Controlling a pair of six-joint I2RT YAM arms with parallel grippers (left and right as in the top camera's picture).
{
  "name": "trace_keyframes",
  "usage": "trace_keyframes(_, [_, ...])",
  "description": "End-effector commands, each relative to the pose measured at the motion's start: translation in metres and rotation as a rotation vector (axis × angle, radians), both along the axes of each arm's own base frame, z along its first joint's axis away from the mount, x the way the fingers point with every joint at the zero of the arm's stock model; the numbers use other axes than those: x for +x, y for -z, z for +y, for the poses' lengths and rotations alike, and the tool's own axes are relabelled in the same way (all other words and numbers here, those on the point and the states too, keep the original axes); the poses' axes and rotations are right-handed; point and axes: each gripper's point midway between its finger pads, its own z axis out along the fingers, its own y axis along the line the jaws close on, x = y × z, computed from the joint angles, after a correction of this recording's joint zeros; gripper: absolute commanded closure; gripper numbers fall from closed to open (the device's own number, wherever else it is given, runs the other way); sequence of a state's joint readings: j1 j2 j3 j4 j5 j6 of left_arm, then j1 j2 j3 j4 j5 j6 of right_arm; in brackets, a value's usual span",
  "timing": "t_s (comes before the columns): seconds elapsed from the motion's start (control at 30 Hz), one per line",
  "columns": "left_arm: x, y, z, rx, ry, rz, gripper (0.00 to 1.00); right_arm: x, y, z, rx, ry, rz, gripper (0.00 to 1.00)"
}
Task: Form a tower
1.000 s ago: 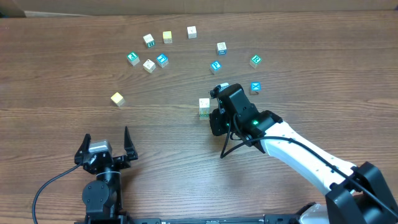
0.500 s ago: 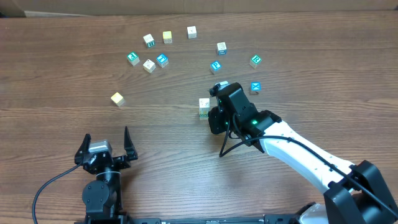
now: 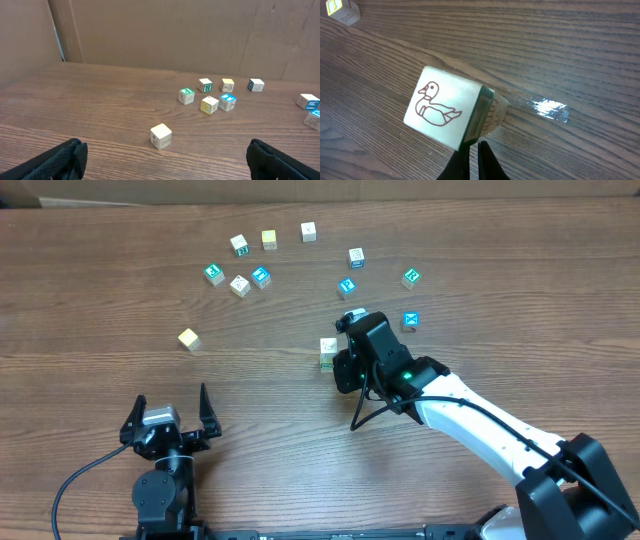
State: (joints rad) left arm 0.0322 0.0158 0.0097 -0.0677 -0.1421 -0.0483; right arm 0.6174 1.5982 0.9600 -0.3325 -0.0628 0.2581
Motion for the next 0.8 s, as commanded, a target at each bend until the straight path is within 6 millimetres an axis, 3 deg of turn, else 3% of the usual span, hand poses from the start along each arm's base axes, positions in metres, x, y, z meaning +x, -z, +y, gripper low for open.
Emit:
trace_keyframes(0.0, [0.000,-0.001,-0.002,0.018,0.012,-0.006,0.00,0.004,-0.002,0.002,0.002,0.006,-0.010,0.96])
trace_keyframes(0.57, [0.000,-0.001,-0.002,0.018,0.012,-0.005,0.00,0.003,-0.007,-0.001,0.001,0.011,-0.013,0.96])
trace_keyframes(0.63, [0.000,-0.001,-0.002,0.019,0.012,-0.005,0.01,0.007,-0.013,-0.010,-0.018,0.041,-0.024,0.96])
trace_keyframes(0.67, [0.000,-0.001,-0.002,0.019,0.012,-0.006,0.00,0.014,-0.019,-0.028,-0.049,0.101,-0.040,0.96])
trace_keyframes(0.77, [0.000,-0.001,-0.002,0.019,0.012,-0.006,0.01,0.024,-0.020,-0.054,-0.061,0.197,-0.029,0.96])
